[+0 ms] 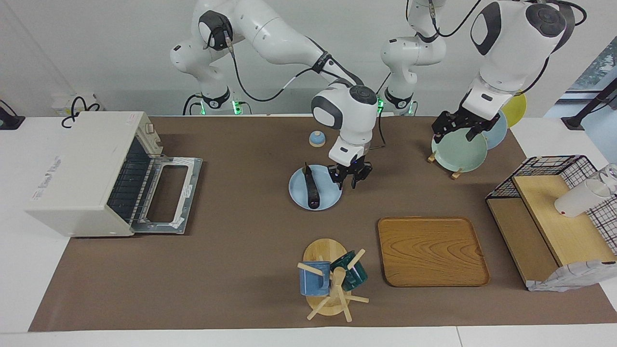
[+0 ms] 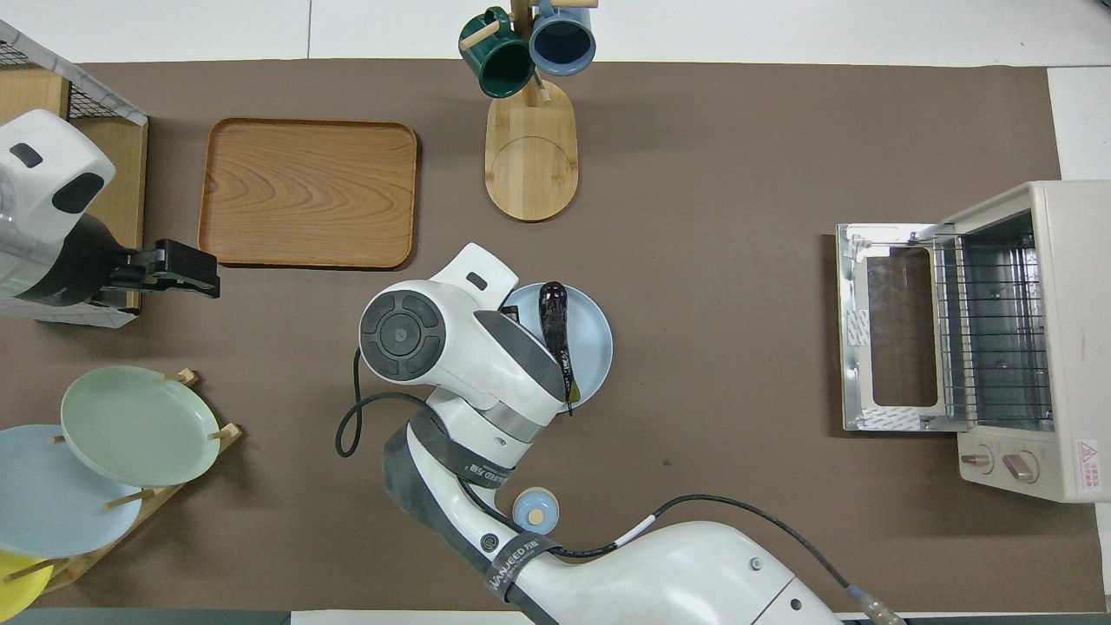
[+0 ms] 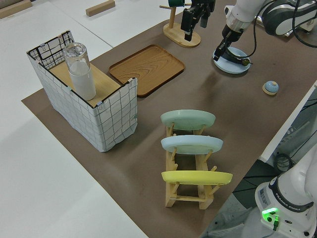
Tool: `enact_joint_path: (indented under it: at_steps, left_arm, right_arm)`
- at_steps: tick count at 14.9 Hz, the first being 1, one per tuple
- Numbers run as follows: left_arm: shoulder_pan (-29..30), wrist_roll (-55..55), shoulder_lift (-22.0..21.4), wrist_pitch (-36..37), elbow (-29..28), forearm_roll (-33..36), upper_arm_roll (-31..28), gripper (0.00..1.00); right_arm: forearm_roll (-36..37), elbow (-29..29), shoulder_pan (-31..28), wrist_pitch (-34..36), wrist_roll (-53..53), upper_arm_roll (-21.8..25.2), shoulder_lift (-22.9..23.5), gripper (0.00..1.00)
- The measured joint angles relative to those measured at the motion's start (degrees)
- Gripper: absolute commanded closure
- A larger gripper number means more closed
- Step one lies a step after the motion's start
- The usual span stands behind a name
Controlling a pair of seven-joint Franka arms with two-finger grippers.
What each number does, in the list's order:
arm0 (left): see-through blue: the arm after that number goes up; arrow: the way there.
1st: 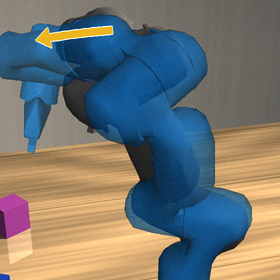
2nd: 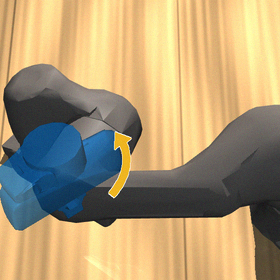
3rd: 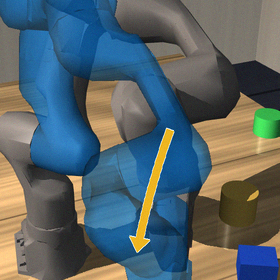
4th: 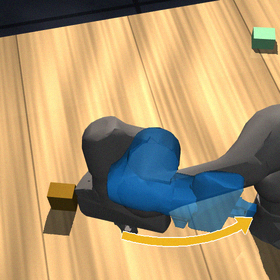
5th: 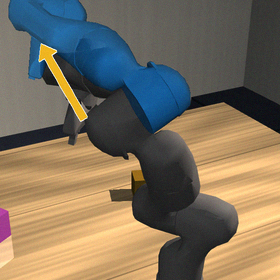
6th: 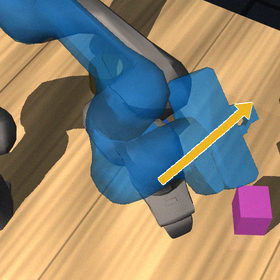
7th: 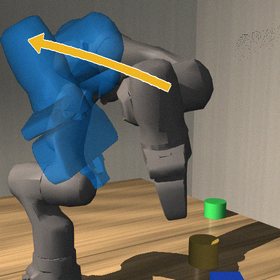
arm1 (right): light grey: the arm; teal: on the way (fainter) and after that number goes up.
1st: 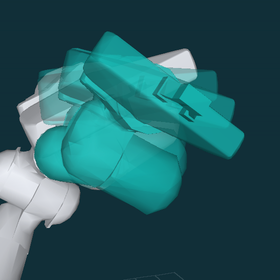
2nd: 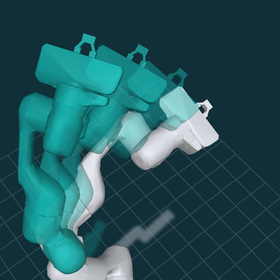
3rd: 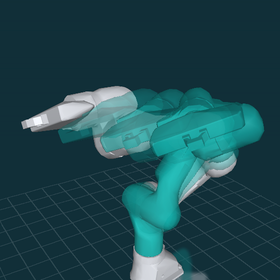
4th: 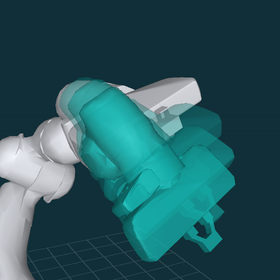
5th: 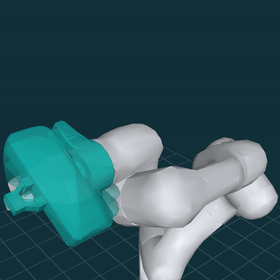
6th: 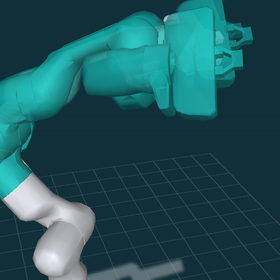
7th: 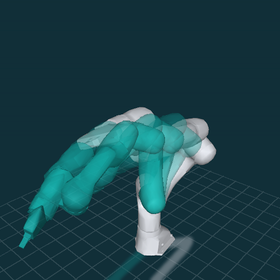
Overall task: Put eggplant into oven
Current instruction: 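Grasp the eggplant with the right gripper and lift it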
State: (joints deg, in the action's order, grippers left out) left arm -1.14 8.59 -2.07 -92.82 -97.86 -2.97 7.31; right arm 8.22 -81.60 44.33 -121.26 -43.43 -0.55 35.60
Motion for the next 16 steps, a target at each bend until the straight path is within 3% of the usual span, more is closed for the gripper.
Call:
enact_joint_path:
  at_steps: [7,9,10,11,12,16]
  left_arm:
    - [0.0,-0.7,0.6,2.1,2.3,1.3,-0.1,0.00]
    - [0.0,-0.8,0.7,2.3,2.3,1.7,-0.1,0.00]
    - [0.0,-1.0,0.8,2.4,2.3,1.9,-0.1,0.00]
    - [0.0,-1.2,0.8,2.4,2.3,2.0,-0.1,0.00]
    - [0.0,-1.3,0.8,2.5,2.3,2.1,-0.1,0.00]
    - [0.0,-1.4,0.8,2.8,2.3,2.1,-0.1,0.00]
  right_arm:
    - [0.0,-7.6,0.3,-5.7,-1.0,0.1,-1.5,0.56]
    - [0.0,-8.7,0.3,-6.6,-1.3,0.1,-2.0,0.60]
    - [0.0,-9.3,0.3,-7.2,-1.5,0.1,-2.2,0.64]
    - [0.0,-9.9,0.3,-7.8,-1.8,0.1,-2.4,0.77]
    - [0.0,-10.4,0.3,-8.3,-1.9,0.1,-2.5,0.97]
    - [0.0,-10.9,0.3,-8.5,-2.1,0.0,-2.8,1.00]
